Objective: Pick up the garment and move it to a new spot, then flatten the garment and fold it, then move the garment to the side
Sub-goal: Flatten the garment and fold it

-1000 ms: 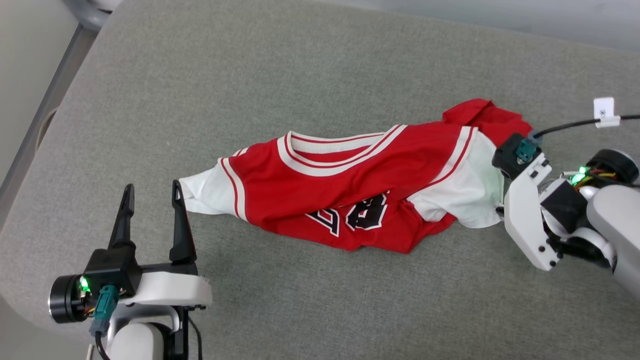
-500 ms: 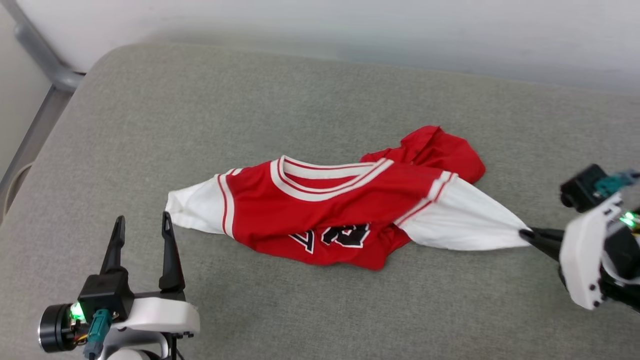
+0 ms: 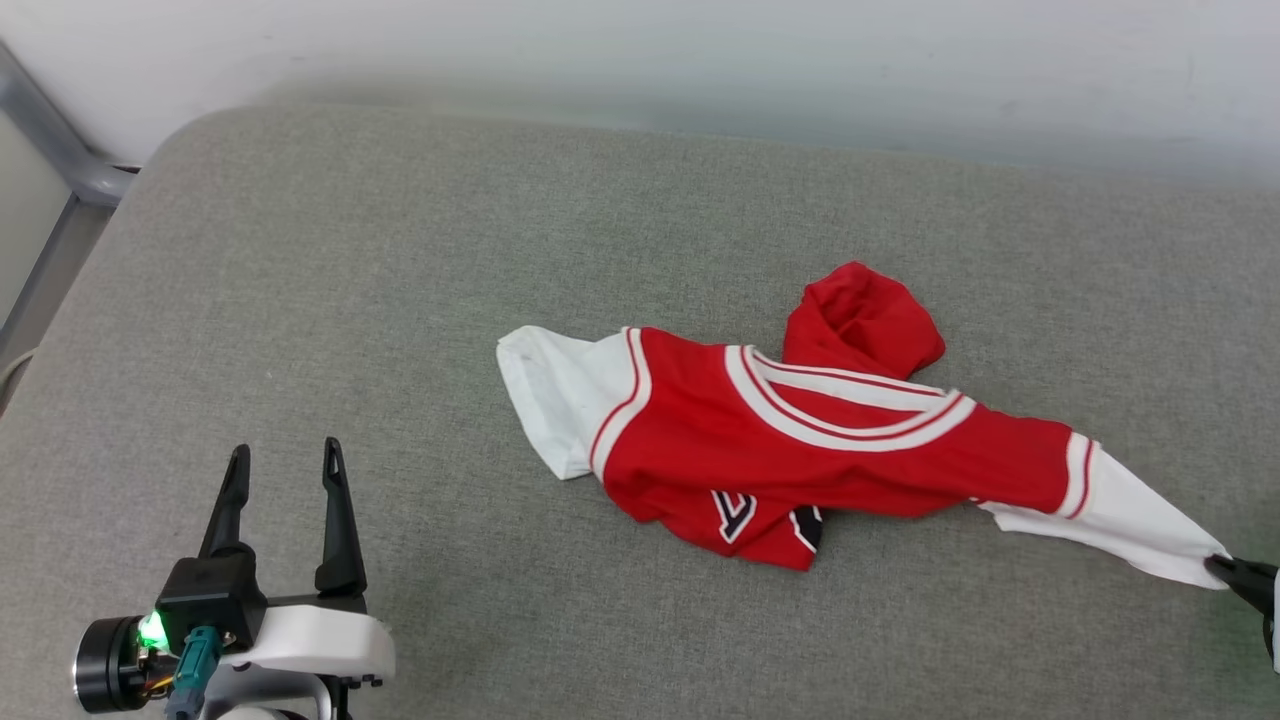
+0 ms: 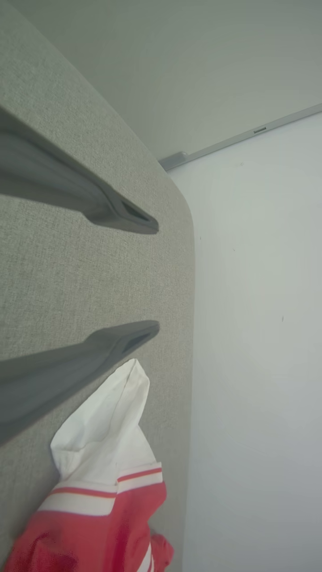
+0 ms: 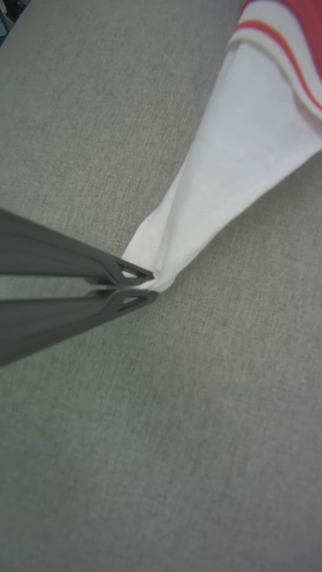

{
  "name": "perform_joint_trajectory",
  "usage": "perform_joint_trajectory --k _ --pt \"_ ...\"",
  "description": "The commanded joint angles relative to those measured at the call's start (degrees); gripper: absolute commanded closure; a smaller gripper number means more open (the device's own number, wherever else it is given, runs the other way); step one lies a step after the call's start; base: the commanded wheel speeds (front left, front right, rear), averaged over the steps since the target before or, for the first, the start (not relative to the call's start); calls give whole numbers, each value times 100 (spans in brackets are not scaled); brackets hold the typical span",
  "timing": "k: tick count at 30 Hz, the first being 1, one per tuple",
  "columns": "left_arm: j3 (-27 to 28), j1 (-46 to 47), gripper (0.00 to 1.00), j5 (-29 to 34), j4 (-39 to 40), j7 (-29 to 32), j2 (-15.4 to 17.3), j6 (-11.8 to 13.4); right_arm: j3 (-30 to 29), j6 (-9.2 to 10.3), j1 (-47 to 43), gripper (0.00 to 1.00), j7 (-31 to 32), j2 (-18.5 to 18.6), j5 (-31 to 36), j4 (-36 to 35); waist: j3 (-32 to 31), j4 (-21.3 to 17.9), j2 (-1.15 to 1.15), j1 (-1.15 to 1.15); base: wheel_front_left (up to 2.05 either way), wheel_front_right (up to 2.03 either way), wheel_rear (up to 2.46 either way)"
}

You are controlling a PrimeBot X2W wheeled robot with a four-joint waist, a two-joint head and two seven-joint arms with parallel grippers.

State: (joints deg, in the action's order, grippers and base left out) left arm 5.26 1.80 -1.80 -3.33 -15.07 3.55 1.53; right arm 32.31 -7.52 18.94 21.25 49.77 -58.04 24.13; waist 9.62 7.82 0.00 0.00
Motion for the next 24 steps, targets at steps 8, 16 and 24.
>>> perform_joint_trajectory --k 8,16,24 --pt "60 109 0 49 -54 -14 62 -26 -538 5 -174 55 -186 -551 367 385 44 -25 0 0 0 0 0" --pt "167 295 0 38 -36 -14 317 -204 -1435 6 -489 0 -1325 -995 1161 -46 -157 -225 0 0 0 0 0" --pt "53 1039 0 -196 -419 66 900 -709 -2537 5 -1205 0 -1435 -1428 1988 -1120 -254 -438 0 0 0 0 0"
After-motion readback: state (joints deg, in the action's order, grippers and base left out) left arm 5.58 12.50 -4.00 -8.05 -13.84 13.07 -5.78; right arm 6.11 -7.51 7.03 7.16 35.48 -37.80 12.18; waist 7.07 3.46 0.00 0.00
